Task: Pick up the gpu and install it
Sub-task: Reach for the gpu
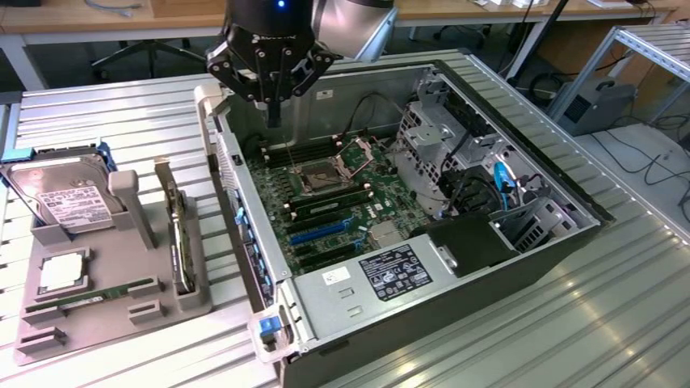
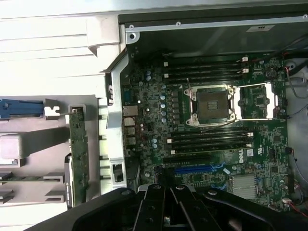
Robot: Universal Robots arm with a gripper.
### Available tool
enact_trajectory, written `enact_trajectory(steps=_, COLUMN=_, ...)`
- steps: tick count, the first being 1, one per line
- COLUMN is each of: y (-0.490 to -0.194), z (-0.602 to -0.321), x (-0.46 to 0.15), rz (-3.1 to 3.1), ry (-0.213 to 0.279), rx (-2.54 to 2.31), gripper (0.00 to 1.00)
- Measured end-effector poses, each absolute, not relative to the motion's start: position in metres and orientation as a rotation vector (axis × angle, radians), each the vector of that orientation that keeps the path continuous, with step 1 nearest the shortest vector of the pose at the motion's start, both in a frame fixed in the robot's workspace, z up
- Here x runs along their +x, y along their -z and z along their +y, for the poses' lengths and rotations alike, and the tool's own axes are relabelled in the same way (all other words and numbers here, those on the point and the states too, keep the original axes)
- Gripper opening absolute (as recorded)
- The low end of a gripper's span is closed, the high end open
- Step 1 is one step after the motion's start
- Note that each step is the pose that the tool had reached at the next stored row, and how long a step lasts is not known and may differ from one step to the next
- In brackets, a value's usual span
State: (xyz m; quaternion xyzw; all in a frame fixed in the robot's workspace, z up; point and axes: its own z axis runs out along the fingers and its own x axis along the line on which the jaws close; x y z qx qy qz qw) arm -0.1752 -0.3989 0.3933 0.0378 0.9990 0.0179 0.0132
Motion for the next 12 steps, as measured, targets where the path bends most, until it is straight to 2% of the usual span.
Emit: enact_trajectory(steps=12, y=-0.3933, z=-0.3989, x=-0.1784, rz=3.112, ry=-0.055, rx=0.118, gripper=0.11)
